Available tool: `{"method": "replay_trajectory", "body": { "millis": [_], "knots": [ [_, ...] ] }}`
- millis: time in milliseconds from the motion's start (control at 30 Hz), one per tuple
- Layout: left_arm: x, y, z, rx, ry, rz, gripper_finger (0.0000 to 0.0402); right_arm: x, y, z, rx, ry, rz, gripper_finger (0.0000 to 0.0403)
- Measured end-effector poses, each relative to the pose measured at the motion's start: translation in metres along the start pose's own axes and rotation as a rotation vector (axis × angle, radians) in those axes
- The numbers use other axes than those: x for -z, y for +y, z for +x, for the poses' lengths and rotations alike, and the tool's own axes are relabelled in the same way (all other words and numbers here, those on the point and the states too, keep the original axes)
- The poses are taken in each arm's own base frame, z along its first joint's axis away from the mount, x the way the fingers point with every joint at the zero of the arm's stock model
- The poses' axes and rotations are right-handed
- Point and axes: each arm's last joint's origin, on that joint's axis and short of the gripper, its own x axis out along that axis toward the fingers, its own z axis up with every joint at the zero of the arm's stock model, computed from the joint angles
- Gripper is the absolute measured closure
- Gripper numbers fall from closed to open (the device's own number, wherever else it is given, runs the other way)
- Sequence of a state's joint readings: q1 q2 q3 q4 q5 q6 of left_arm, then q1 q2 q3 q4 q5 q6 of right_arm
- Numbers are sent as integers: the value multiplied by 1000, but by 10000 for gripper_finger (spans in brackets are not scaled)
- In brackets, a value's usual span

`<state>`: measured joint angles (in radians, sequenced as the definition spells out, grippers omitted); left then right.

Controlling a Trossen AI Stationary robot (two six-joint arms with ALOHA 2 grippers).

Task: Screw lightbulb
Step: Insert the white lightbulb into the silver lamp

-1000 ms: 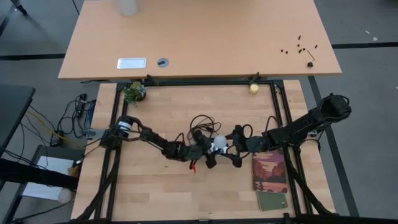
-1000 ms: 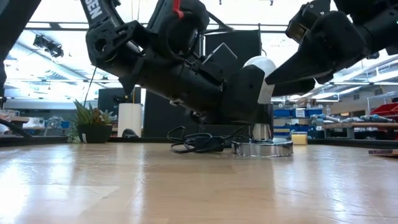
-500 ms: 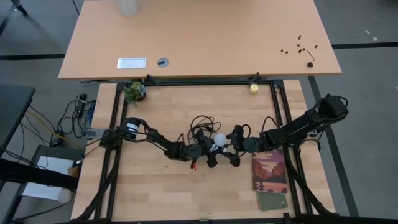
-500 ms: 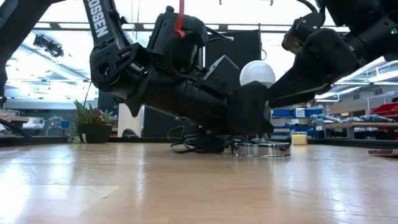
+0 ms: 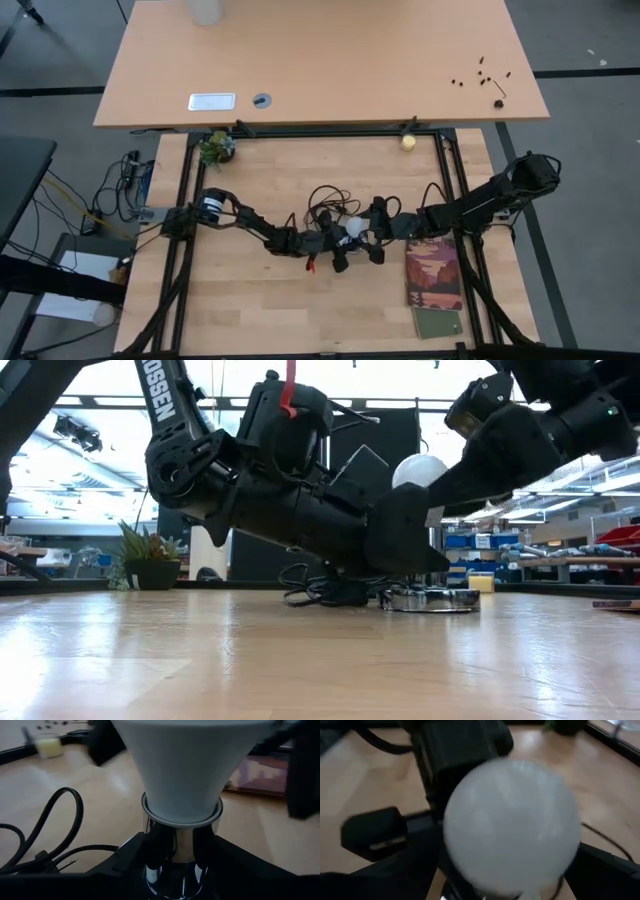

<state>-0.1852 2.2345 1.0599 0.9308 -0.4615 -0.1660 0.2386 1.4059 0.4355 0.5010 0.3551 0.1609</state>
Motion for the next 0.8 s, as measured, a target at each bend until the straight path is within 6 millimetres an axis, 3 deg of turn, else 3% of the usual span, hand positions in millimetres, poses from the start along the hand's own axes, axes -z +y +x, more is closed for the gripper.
{"method": "replay_trajectory", "body": {
  "millis": [400,800],
  "knots": [
    [0,-2,0,53,7,11,214,-10,-5,2,-94,-72,-17,37],
    [0,-3,-1,47,6,6,214,-10,-6,3,-66,-79,-47,121]
  ]
}}
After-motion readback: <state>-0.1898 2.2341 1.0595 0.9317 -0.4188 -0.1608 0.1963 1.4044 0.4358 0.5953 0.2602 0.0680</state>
